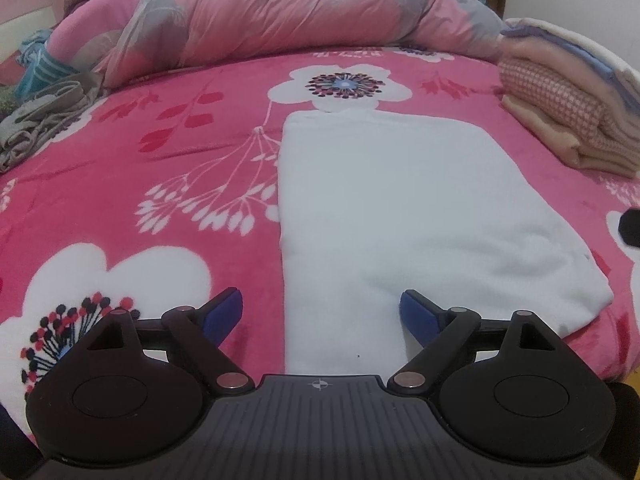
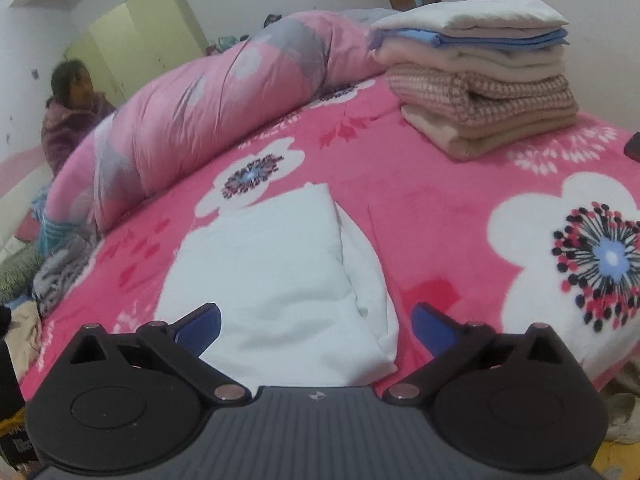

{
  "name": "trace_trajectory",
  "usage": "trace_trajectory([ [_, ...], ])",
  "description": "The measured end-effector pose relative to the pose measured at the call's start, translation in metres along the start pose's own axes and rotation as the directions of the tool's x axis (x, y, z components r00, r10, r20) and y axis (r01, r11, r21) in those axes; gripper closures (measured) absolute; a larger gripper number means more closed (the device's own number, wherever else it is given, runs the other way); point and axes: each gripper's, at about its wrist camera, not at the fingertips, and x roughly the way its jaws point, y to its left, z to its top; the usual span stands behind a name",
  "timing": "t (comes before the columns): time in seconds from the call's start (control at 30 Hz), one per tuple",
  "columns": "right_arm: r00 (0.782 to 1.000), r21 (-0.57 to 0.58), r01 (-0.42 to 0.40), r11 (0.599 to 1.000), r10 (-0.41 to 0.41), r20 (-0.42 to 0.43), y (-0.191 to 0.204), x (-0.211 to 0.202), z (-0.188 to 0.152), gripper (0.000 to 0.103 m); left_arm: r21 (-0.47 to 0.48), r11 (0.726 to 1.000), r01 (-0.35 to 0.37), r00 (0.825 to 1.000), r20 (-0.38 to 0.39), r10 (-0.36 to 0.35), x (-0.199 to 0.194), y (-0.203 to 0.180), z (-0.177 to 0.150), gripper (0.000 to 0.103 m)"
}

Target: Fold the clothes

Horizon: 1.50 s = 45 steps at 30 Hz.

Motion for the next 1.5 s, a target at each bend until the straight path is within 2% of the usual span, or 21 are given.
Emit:
trace_trajectory([
  [0.07, 0.999, -0.042, 0.031, 0.999, -0.031, 0.007, 0.005, 0.0, -0.003, 0.0, -0.001, 1.0, -0.004, 1.0, -0.001, 0.004, 0.0, 0.0, 0.0, 0.015],
  [0.3, 0.996, -0.167, 0.055, 0.984, -0.043, 0.075, 0.021, -0.009, -0.006, 0.0, 0.005, 1.0, -0.023, 1.0, 0.002, 0.023, 0.002, 0.0, 0.0, 0.008],
  [0.43, 0.994, -0.182, 0.047, 0.982, -0.028, 0.106, 0.022, -0.014, -0.005, 0.0, 0.001, 1.0, -0.025, 1.0, -0.001, 0.025, 0.003, 0.0, 0.0, 0.007],
  [0.67, 0.98, -0.27, 0.145, 0.952, -0.101, 0.17, 0.028, -0.012, -0.013, 0.0, -0.003, 1.0, -0.029, 1.0, -0.005, 0.029, 0.004, 0.0, -0.001, 0.006],
  [0.77, 0.971, -0.332, 0.186, 0.925, -0.12, 0.208, 0.029, -0.012, -0.018, 0.0, -0.003, 1.0, -0.026, 1.0, 0.003, 0.026, 0.003, 0.001, -0.001, 0.004],
  [0.9, 0.937, -0.372, 0.265, 0.89, -0.147, 0.317, 0.026, -0.022, -0.027, 0.0, 0.007, 1.0, 0.007, 1.0, 0.022, -0.007, 0.002, 0.002, -0.003, 0.001],
  [1.0, 0.92, -0.348, 0.281, 0.895, -0.147, 0.364, 0.016, -0.032, -0.032, 0.0, -0.012, 0.999, 0.042, 0.998, 0.039, -0.041, 0.0, 0.004, -0.005, 0.001],
  [1.13, 0.912, -0.306, 0.264, 0.915, -0.134, 0.388, 0.002, -0.04, -0.039, 0.0, -0.075, 0.992, 0.105, 0.991, 0.086, -0.098, -0.004, 0.016, -0.008, 0.001],
  [1.27, 0.916, -0.292, 0.214, 0.932, -0.088, 0.391, -0.013, -0.04, -0.044, 0.001, -0.082, 0.993, 0.086, 0.991, 0.111, -0.077, -0.003, 0.023, -0.008, 0.001],
  [1.37, 0.93, -0.259, 0.143, 0.955, -0.04, 0.366, -0.025, -0.037, -0.042, 0.015, -0.084, 0.994, 0.071, 0.99, 0.128, -0.06, -0.003, 0.027, -0.008, 0.002],
  [1.4, 0.933, -0.245, 0.126, 0.961, -0.031, 0.358, -0.03, -0.035, -0.041, 0.024, -0.088, 0.993, 0.073, 0.989, 0.137, -0.061, -0.004, 0.028, -0.008, 0.003],
  [1.47, 0.939, -0.215, 0.097, 0.972, -0.018, 0.344, -0.038, -0.03, -0.037, 0.032, -0.076, 0.993, 0.085, 0.984, 0.163, -0.072, -0.007, 0.026, -0.005, 0.006],
  [1.5, 0.941, -0.198, 0.082, 0.977, -0.01, 0.339, -0.043, -0.027, -0.036, 0.04, -0.056, 0.993, 0.1, 0.979, 0.181, -0.088, -0.008, 0.022, -0.003, 0.007],
])
